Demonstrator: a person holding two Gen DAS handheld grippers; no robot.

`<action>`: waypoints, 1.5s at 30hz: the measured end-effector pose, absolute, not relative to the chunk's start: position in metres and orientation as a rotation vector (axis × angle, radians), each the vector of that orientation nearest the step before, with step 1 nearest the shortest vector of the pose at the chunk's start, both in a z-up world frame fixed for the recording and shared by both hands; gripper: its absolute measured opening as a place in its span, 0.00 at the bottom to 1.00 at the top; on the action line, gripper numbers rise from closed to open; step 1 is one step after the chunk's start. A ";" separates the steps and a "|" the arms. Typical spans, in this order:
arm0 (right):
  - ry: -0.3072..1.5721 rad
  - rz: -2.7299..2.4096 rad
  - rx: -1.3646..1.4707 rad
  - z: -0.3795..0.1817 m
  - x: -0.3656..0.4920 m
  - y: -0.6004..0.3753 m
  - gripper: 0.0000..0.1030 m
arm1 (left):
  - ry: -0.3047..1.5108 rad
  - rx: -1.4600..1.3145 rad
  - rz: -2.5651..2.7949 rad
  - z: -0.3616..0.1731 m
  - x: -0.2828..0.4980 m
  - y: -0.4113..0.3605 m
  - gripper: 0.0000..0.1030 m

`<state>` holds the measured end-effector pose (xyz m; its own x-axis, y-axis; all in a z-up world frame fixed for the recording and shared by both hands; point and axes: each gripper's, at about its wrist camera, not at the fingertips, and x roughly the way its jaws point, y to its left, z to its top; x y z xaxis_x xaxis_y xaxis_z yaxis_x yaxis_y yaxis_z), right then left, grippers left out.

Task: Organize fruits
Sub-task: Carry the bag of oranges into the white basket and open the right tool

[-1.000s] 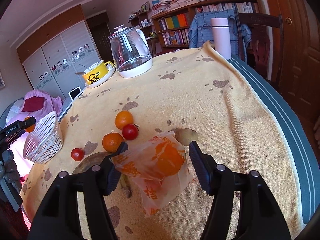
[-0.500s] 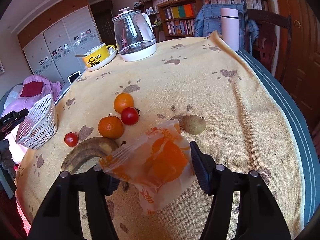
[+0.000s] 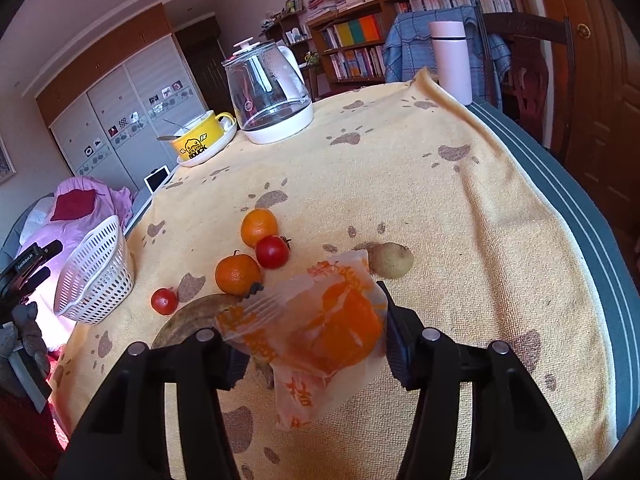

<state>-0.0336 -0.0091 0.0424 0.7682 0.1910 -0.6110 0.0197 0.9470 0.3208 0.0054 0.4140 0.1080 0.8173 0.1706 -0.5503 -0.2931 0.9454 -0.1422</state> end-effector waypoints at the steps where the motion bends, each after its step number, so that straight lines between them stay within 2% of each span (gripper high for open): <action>1: 0.690 0.102 0.324 0.044 -0.034 -0.007 0.53 | 0.562 -0.224 0.252 0.109 0.005 0.414 0.82; 9: 0.690 0.219 0.438 0.057 -0.028 -0.001 0.53 | 0.554 -0.227 0.242 0.114 0.001 0.414 0.82; 15: 0.666 0.288 0.423 0.075 -0.018 0.026 0.53 | 0.543 -0.245 0.244 0.119 -0.002 0.420 0.82; 33: 0.651 0.544 0.299 0.113 0.035 0.182 0.53 | 0.490 -0.270 0.326 0.134 -0.014 0.441 0.82; 45: 0.706 0.606 0.170 0.101 0.064 0.277 0.53 | 0.466 -0.313 0.360 0.140 -0.020 0.461 0.82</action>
<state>0.0642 0.2771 0.1009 0.5986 0.5753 -0.5573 -0.4642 0.8162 0.3440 -0.0195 0.4608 0.1396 0.8332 0.2638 -0.4860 -0.4041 0.8905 -0.2093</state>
